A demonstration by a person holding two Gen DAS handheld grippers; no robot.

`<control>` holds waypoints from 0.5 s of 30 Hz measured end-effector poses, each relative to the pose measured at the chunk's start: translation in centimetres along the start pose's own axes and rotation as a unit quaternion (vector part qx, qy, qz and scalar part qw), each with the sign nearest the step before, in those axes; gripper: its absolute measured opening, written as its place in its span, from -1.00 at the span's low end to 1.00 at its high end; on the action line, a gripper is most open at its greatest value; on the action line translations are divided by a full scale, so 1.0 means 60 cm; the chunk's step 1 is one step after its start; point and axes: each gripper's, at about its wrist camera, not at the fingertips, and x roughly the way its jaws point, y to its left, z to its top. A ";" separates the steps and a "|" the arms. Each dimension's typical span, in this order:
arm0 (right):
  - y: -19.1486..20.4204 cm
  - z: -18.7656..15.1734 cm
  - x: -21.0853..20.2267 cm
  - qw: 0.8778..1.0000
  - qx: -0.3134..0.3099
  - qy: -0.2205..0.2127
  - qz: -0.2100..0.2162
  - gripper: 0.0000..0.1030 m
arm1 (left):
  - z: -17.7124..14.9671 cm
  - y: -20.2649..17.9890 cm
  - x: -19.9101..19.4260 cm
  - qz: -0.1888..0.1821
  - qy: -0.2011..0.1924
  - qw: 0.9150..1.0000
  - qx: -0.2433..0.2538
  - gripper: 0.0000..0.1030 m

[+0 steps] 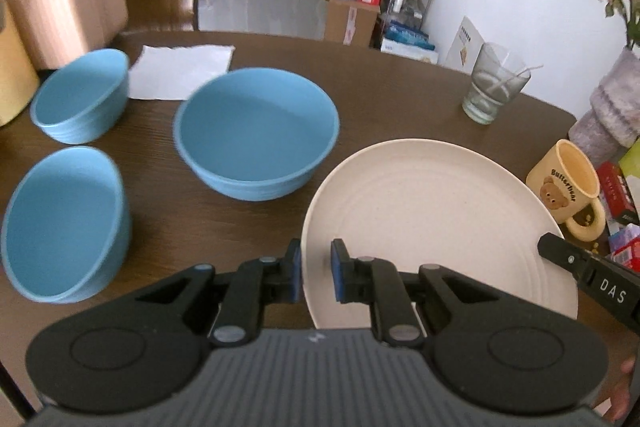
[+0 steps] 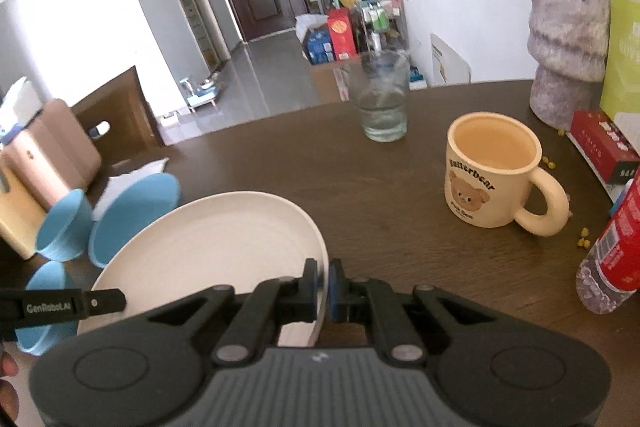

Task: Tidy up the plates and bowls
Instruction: 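Carry the cream plate with both grippers toward the red rose by the black bag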

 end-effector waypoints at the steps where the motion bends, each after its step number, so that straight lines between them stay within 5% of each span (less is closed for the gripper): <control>1: 0.006 -0.002 -0.009 1.000 -0.002 -0.002 0.003 -0.89 | -0.004 0.006 -0.012 0.000 -0.003 1.000 -0.003 -0.70; 15: 0.136 -0.046 -0.127 0.997 -0.047 -0.031 0.044 -0.89 | -0.062 0.121 -0.160 0.016 -0.041 0.998 -0.048 -0.70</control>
